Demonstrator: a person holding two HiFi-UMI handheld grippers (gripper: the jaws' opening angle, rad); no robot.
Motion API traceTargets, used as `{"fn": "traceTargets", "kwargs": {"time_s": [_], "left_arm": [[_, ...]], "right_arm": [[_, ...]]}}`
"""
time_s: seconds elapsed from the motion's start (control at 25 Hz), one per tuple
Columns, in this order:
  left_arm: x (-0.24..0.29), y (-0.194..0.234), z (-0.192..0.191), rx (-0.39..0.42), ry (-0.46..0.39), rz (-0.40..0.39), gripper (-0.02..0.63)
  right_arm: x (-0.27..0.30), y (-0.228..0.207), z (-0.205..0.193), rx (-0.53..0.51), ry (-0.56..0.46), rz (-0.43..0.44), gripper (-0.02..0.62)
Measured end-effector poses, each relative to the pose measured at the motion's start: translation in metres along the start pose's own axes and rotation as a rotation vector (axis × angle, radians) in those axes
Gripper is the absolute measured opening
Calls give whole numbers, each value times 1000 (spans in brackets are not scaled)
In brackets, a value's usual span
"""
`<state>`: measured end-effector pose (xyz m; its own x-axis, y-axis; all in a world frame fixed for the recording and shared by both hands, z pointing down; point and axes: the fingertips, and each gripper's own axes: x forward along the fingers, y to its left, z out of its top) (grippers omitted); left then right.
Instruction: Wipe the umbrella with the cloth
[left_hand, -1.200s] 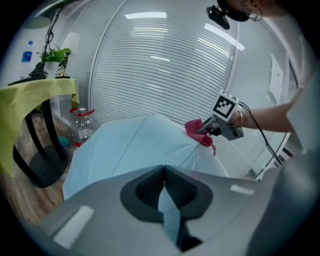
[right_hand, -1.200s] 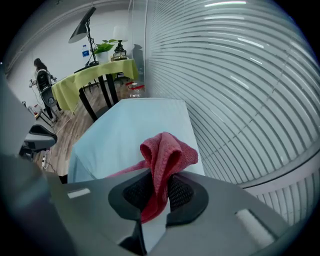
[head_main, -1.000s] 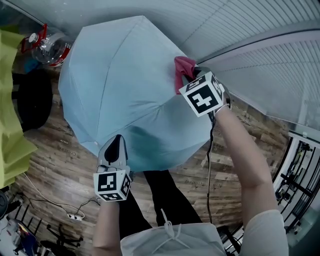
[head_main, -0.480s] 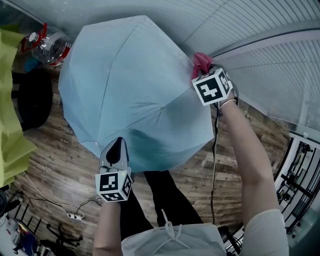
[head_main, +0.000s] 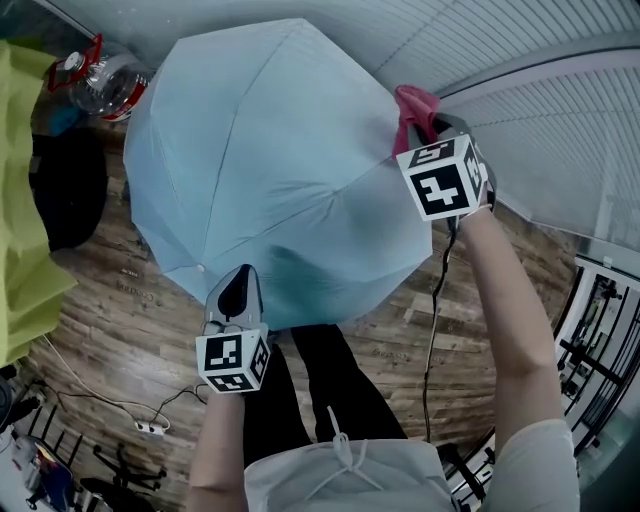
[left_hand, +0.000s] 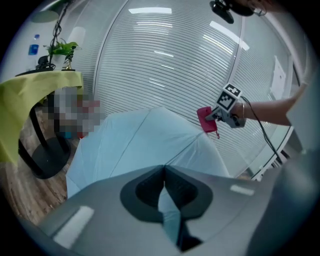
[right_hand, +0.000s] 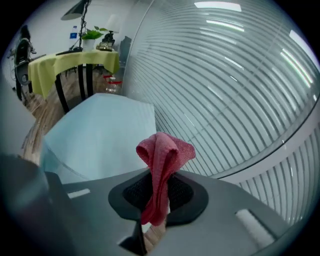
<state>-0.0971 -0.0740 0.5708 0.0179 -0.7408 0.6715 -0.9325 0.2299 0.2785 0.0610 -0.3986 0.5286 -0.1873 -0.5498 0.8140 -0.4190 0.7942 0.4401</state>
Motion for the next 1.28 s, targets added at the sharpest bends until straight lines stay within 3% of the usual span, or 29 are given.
{"fn": "traceTargets", "kwargs": {"time_s": [0.24,0.52,0.68,0.84,1.0,1.28], "left_arm": [[-44,32,0,14,-21,-42,8],[-105,115,-30,29,-3,-44,8],[-133,162,-53,9,9,-32,8],[-152,195,-76,-6,22,-37,8],[-160,220,-93,-20,18,-42,8],[-160,268,-121,-73,24,25,8]], "right_arm": [[-74,95,51,-13,-92,92,58],[-127,271,97,25,-100,291,58],[-131,373,104,49,-71,381,58],[-120,451,87,107,2,431,58],[-99,497,65,132,83,456,58],[-59,528,51,134,156,460,58]]}}
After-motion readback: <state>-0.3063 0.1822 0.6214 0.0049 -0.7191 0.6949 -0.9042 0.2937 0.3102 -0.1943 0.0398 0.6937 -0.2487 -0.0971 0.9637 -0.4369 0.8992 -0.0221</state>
